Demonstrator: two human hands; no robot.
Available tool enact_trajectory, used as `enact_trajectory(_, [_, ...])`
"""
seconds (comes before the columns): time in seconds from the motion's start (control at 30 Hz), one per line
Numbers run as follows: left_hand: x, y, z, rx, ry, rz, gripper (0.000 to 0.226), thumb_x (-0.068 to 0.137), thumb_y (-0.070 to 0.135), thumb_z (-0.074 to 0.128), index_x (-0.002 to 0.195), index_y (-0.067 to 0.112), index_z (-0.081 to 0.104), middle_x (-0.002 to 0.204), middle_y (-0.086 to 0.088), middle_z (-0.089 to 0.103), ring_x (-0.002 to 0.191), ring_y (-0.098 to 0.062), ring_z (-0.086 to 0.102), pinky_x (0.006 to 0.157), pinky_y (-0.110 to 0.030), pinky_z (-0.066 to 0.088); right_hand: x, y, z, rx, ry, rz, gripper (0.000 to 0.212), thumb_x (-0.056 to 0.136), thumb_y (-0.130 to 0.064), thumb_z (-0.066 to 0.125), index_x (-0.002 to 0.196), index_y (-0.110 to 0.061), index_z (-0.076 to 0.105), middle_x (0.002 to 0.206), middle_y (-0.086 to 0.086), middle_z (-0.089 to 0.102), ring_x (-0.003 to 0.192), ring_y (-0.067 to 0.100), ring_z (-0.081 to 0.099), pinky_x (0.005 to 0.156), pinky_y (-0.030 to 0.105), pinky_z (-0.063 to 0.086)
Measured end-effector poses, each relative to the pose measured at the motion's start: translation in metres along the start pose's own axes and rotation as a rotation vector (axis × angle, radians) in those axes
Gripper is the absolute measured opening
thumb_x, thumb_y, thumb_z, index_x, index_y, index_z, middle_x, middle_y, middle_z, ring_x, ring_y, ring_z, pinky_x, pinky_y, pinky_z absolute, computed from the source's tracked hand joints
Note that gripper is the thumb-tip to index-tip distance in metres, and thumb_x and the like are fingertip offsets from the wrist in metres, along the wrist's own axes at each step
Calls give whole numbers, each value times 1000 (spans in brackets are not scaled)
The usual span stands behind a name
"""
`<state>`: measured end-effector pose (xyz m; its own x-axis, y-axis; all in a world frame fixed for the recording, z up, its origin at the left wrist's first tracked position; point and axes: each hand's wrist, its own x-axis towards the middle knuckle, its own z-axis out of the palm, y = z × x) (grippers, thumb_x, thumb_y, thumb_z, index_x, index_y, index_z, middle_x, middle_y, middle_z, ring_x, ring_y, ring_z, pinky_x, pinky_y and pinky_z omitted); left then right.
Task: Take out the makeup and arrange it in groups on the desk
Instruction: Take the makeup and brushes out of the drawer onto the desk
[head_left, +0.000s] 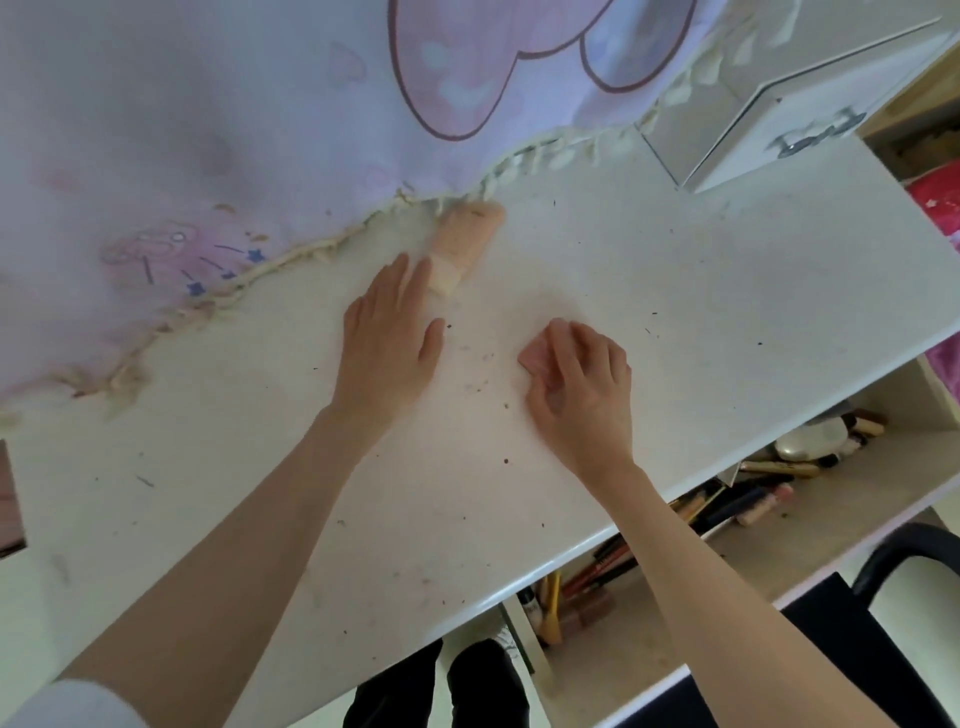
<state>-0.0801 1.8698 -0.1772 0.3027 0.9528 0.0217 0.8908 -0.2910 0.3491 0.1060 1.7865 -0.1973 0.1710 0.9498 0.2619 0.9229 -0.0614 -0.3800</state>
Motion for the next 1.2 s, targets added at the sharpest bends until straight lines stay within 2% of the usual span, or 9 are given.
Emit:
enact_trajectory(0.13, [-74, -58, -10, 52, 56, -125, 50, 93, 28, 33, 137, 6, 38, 145, -20, 34, 135, -33, 30, 110, -46, 23, -2, -17, 7, 4, -12, -40, 48, 79, -32, 58, 122, -9, 57, 117, 9, 59, 105, 24, 43, 86, 40, 42])
enact_trajectory(0.23, [-114, -87, -19, 97, 73, -177, 49, 92, 28, 28, 132, 6, 46, 143, -15, 41, 134, -30, 34, 112, -43, 20, 2, -51, 16, 69, -115, -171, 51, 81, -40, 54, 121, -8, 57, 119, 8, 61, 104, 27, 50, 84, 39, 44])
enact_trajectory(0.43, [-151, -102, -20, 98, 144, -346, 49, 91, 21, 25, 133, 5, 46, 142, -11, 44, 134, -27, 35, 113, -42, 17, -13, -128, 44, 260, -348, -485, 47, 76, -13, 68, 120, 0, 57, 127, 18, 56, 113, 35, 54, 94, 42, 48])
enact_trajectory(0.6, [-149, -104, -21, 125, 132, -338, 51, 87, 16, 26, 133, 6, 45, 142, -10, 43, 134, -27, 35, 112, -44, 18, -16, -165, 58, 288, -465, -594, 43, 83, -11, 59, 125, -2, 55, 137, 20, 48, 126, 34, 46, 107, 37, 34])
enact_trajectory(0.73, [-148, -105, -20, 156, 116, -330, 51, 87, 17, 26, 135, 8, 43, 143, -9, 42, 134, -28, 35, 111, -43, 16, -20, -161, 53, 168, -528, -581, 57, 88, -30, 44, 138, -3, 40, 147, 18, 34, 135, 31, 35, 114, 36, 23])
enact_trajectory(0.87, [-149, -104, -18, 128, 92, -332, 54, 87, 18, 24, 136, 8, 44, 145, -9, 40, 136, -28, 33, 113, -46, 18, -39, -123, 36, -13, -465, -484, 59, 93, -42, 36, 142, -10, 35, 149, 14, 33, 138, 29, 31, 113, 43, 17])
enact_trajectory(1.03, [-164, -84, -24, -134, 198, -351, 56, 87, 17, 30, 140, 2, 32, 150, -13, 27, 141, -24, 17, 116, -42, 7, -80, -63, -1, -192, -474, -326, 58, 98, -50, 15, 143, -20, 36, 150, 9, 32, 139, 28, 28, 113, 49, 15])
enact_trajectory(1.13, [-171, -39, -25, -171, 249, -231, 56, 85, 18, 33, 138, 1, 31, 147, -16, 29, 139, -26, 19, 114, -46, 17, -101, -26, -25, -249, -470, -220, 56, 98, -49, 14, 144, -21, 32, 151, 9, 31, 140, 27, 26, 113, 49, 15])
enact_trajectory(1.2, [-173, 1, -17, -211, 222, -116, 51, 87, 17, 35, 136, 4, 34, 145, -15, 33, 137, -27, 23, 111, -47, 24, -116, -1, -42, -263, -464, -147, 55, 98, -48, 14, 144, -20, 30, 151, 9, 29, 141, 26, 21, 113, 48, 13])
